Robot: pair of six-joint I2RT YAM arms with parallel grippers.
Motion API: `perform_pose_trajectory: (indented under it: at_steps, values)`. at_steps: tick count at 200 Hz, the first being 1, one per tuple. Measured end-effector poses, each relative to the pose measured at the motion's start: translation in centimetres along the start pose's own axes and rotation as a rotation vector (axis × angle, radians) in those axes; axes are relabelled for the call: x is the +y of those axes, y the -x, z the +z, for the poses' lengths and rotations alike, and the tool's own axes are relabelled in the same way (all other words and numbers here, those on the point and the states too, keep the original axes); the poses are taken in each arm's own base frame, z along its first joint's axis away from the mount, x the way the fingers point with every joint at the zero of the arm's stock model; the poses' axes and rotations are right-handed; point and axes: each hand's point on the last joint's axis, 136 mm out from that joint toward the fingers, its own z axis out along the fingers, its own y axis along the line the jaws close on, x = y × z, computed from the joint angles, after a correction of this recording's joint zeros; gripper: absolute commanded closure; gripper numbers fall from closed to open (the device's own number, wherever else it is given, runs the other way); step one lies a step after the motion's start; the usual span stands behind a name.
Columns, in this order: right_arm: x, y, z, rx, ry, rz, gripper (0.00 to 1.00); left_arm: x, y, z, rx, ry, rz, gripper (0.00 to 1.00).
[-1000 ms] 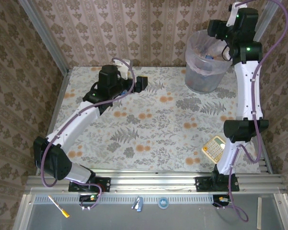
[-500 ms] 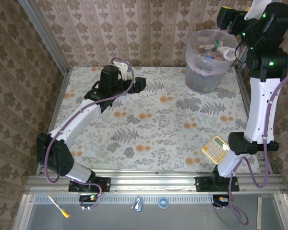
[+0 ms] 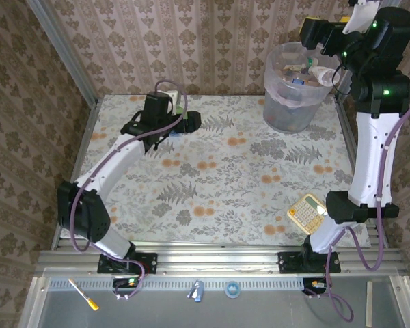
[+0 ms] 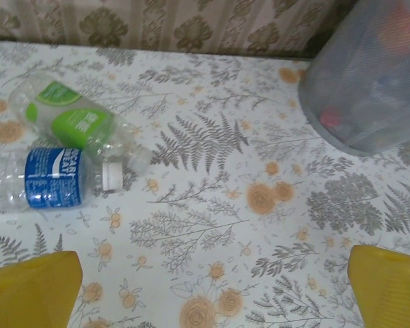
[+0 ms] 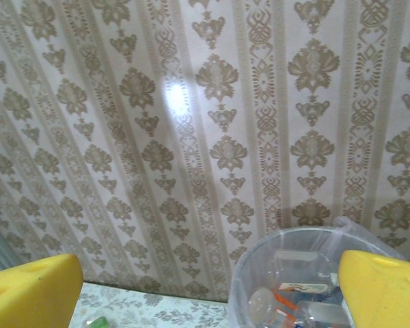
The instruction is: Throw the plastic bottles in the bin
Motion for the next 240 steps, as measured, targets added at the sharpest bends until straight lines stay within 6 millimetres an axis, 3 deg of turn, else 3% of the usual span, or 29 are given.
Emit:
perform_pose_trajectory:
  at_steps: [62, 152, 190, 240]
  values:
    - [1.6, -0.2, -1.7, 0.011, 0.069, 0.0, 0.01, 5.6, -1.4, 3.0, 0.13, 0.121, -0.241, 0.0]
    - [2.3, -3.2, -1.6, 0.093, 0.099, 0.012, 0.0, 14.0, -5.4, 6.3, 0.226, 0.308, -0.68, 0.0]
    - [2.7, -3.9, -2.4, 0.109, 0.114, 0.006, 0.0, 16.3, -6.5, 7.7, 0.234, 0.358, -0.793, 0.01]
    - [2.9, -4.3, -3.1, 0.115, 0.117, -0.008, 0.0, 18.0, -5.9, 10.0, 0.207, 0.39, -0.868, 0.03]
